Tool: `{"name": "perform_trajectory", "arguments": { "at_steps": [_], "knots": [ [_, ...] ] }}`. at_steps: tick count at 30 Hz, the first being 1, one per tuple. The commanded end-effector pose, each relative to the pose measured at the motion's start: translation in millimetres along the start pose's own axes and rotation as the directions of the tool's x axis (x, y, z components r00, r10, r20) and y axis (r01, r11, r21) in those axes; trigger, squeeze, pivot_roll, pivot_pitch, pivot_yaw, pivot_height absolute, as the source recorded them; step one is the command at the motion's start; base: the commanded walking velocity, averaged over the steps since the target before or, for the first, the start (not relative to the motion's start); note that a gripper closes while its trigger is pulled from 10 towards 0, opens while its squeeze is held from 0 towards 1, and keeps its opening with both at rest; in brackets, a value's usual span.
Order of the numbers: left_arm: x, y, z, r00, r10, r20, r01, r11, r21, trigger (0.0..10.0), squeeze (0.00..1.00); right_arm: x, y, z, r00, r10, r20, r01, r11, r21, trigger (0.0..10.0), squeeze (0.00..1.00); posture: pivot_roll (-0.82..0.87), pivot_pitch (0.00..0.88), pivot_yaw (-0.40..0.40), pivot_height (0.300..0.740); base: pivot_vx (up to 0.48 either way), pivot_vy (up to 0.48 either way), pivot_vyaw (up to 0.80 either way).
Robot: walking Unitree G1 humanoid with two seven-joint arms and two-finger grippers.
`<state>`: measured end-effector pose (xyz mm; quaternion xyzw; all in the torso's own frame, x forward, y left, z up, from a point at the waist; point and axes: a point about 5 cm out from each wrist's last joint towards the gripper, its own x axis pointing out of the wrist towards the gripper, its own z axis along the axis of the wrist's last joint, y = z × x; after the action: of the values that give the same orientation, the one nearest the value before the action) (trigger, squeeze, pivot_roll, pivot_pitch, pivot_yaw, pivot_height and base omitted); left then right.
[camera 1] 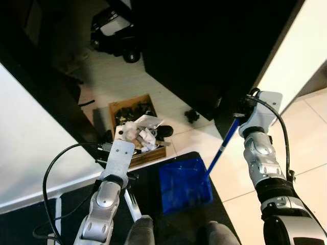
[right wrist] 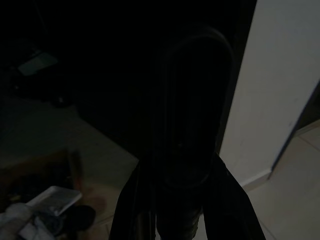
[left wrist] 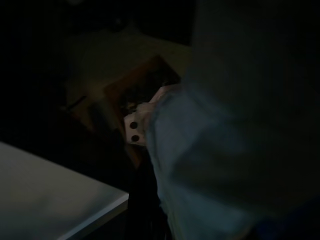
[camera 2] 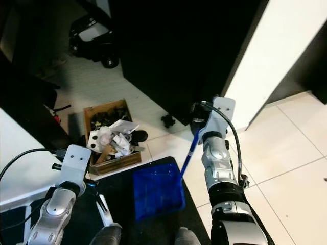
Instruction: Sweep floor
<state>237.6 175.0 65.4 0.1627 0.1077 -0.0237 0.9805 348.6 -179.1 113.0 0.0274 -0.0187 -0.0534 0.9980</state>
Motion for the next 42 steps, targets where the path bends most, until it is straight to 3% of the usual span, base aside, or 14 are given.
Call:
{"name": "perform_trajectory", "arguments": {
  "at_steps": [1, 11, 34, 42],
  "knots": [
    [-0.5, 1.3, -1.5, 1.0, 0.008, -0.007, -0.008, 1.0, 0.003, 10.0, 0.0, 0.5, 5.7, 4.2, 1.0, 0.018, 0.023, -0.018, 1.0, 0.01, 10.0, 0.0, 0.06, 0.103, 0.001, 0.74, 0.0, 0.0, 0.0],
    [0.3, 1.2, -2.7, 1.0, 0.009, -0.017, -0.009, 1.0, 0.005, 10.0, 0.0, -1.4, 11.3, -4.5, 0.999, 0.042, -0.006, -0.042, 0.999, 0.026, 10.0, 0.0, 0.07, 0.109, 0.001, 0.74, 0.0, 0.0, 0.0],
    [-0.4, 3.4, -2.4, 1.0, 0.019, -0.02, -0.019, 1.0, -0.004, 10.0, 0.0, 2.2, 18.1, 1.7, 0.997, 0.071, 0.022, -0.071, 0.997, 0.027, 10.0, 0.0, 0.07, 0.11, 0.002, 0.74, 0.0, 0.0, 0.0],
    [0.2, 3.3, -2.1, 1.0, 0.019, -0.02, -0.019, 1.0, -0.002, 10.0, 0.0, 2.8, 18.3, 1.6, 0.997, 0.072, 0.02, -0.073, 0.997, 0.021, 10.0, 0.0, 0.08, 0.109, 0.0, 0.74, 0.0, 0.0, 0.74]
  ]
}}
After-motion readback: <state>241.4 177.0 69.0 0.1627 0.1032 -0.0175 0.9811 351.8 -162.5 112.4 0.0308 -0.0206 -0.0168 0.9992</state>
